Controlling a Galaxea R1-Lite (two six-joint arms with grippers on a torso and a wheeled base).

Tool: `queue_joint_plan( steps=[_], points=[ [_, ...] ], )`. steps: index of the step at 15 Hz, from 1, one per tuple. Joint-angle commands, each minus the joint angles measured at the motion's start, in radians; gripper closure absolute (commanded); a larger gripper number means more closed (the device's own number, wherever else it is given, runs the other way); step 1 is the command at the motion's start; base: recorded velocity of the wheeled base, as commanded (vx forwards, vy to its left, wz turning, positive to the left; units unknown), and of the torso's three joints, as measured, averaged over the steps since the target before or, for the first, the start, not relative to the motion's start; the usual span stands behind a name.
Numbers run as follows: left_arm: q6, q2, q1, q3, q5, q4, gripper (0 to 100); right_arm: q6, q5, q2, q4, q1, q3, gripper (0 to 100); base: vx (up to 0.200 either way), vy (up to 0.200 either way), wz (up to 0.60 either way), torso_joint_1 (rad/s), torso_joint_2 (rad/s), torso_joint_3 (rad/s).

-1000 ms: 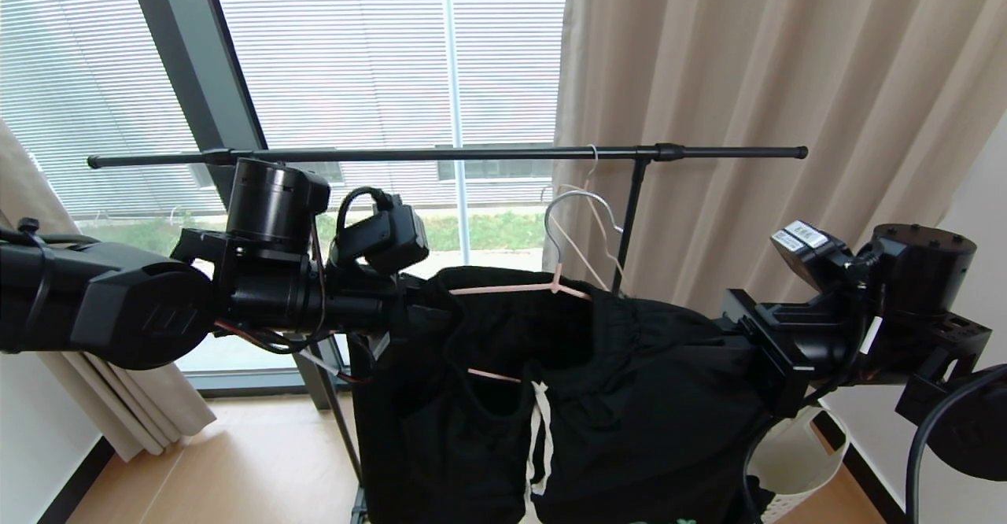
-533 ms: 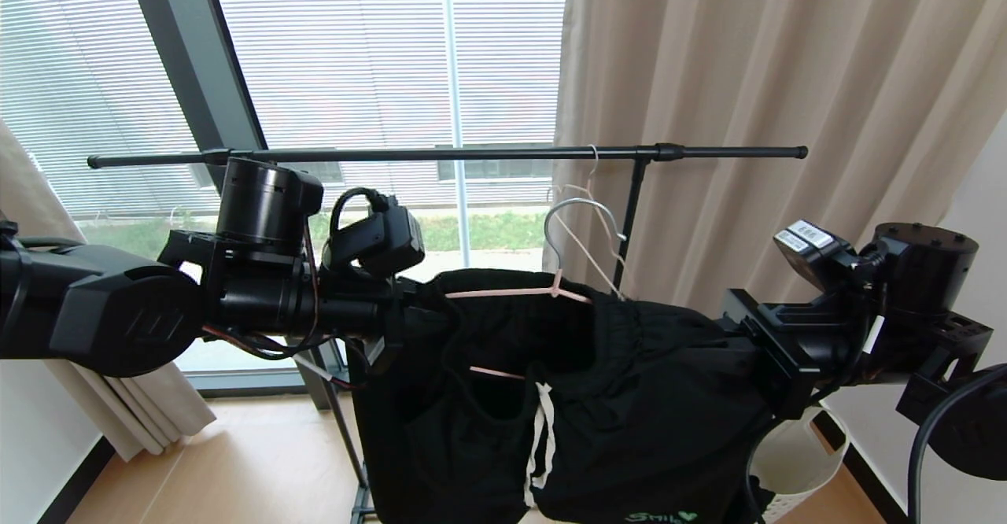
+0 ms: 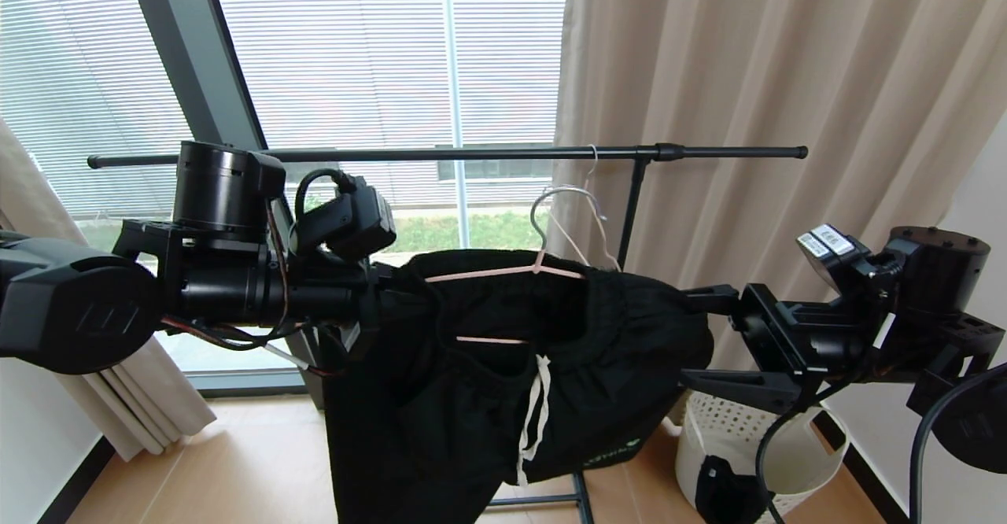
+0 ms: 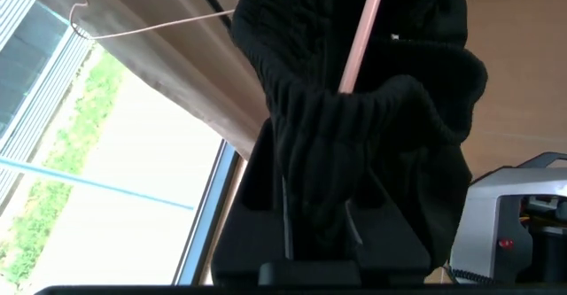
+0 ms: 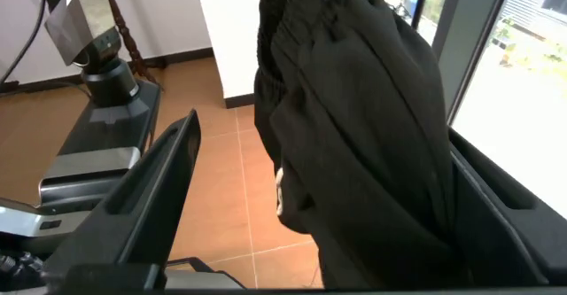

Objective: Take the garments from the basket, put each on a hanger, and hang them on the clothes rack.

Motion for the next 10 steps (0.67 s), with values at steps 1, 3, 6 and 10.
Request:
queue_joint_plan(
  steps=[1,3,6,10],
  points=[
    [0.001,-0.04,0.019,0.022,-0.002,0.0,100,-0.005,0.002,0.008,0.0,-0.011,-0.004,0,0.0,0.0,0.0,0.0,0.0,0.0],
    [0.002,-0.066,0.031,0.039,-0.005,0.0,100,-0.005,0.001,0.011,0.0,-0.015,-0.016,0,0.0,0.0,0.0,0.0,0.0,0.0],
    [0.001,-0.109,0.065,0.063,-0.013,0.0,100,-0.019,-0.001,0.048,-0.01,-0.051,-0.031,0,0.0,0.0,0.0,0.0,0.0,0.0],
    [-0.001,-0.123,0.114,0.069,-0.061,0.001,100,-0.048,0.004,0.19,-0.215,-0.051,-0.008,0,0.0,0.0,0.0,0.0,0.0,0.0]
  ],
)
